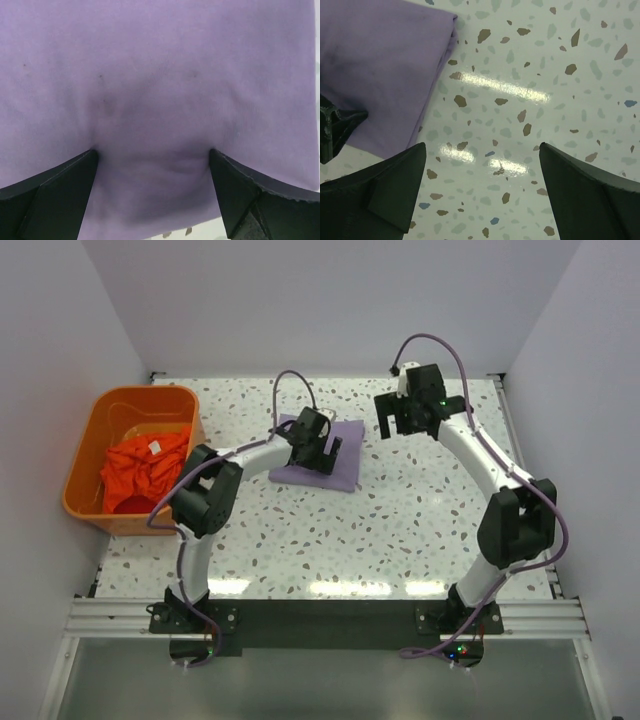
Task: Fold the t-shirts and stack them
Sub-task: Fold the tshirt, then neatly place the folded tshirt to the corner
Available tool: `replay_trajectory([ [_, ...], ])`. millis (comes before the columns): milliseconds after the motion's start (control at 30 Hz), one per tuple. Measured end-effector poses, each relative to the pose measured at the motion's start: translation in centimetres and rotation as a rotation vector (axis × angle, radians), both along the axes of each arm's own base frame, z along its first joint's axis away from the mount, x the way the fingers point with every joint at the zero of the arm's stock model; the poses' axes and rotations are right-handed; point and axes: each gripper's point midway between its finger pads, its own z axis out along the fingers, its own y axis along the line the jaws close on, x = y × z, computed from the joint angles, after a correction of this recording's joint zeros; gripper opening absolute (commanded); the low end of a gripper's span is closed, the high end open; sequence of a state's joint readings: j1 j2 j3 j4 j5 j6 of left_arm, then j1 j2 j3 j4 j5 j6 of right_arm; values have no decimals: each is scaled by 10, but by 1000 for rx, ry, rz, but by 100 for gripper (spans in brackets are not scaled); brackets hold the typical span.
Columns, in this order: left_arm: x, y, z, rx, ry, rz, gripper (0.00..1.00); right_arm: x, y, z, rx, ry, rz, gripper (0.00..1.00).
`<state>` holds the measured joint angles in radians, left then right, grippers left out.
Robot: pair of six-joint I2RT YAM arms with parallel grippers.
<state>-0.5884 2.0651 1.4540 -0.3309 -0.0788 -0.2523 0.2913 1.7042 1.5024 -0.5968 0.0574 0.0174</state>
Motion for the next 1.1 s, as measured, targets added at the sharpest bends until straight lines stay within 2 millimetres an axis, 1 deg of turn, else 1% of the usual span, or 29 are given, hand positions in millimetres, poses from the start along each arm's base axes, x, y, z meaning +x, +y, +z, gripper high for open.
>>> replay_trajectory([
  [33, 3, 2, -4, 11, -1, 11, 98, 0, -2, 3, 2, -6, -5, 99],
  [67, 7, 1, -2, 7, -6, 17, 98, 1, -5, 5, 3, -11, -10, 99],
  [133, 14, 4, -2, -2, -7, 43, 97, 2, -11, 8, 6, -18, -23, 98],
  [167, 18, 8, -2, -4, -7, 56, 96, 2, -14, 8, 6, -18, -31, 99],
  [233, 31, 22, -2, -7, -12, 95, 96, 3, -21, 8, 5, -14, -47, 99],
  [300, 45, 42, -2, -4, -20, 142, 96, 4, -29, 7, 6, -8, -62, 99],
  [500, 95, 133, -3, 50, -60, 303, 96, 6, -42, 0, 13, 19, -88, 99],
  [600, 116, 163, -3, 70, -92, 313, 96, 8, -44, -3, 11, 30, -91, 99],
  [667, 129, 176, -2, 85, -109, 294, 96, 9, -44, -4, 11, 34, -90, 99],
  [800, 151, 191, 0, 100, -144, 246, 95, 9, -43, -4, 13, 37, -88, 99],
  [933, 173, 206, 1, 120, -173, 241, 95, 10, -43, -4, 15, 37, -88, 99],
  [1100, 191, 225, 2, 135, -200, 254, 95, 9, -43, -4, 16, 37, -87, 99],
])
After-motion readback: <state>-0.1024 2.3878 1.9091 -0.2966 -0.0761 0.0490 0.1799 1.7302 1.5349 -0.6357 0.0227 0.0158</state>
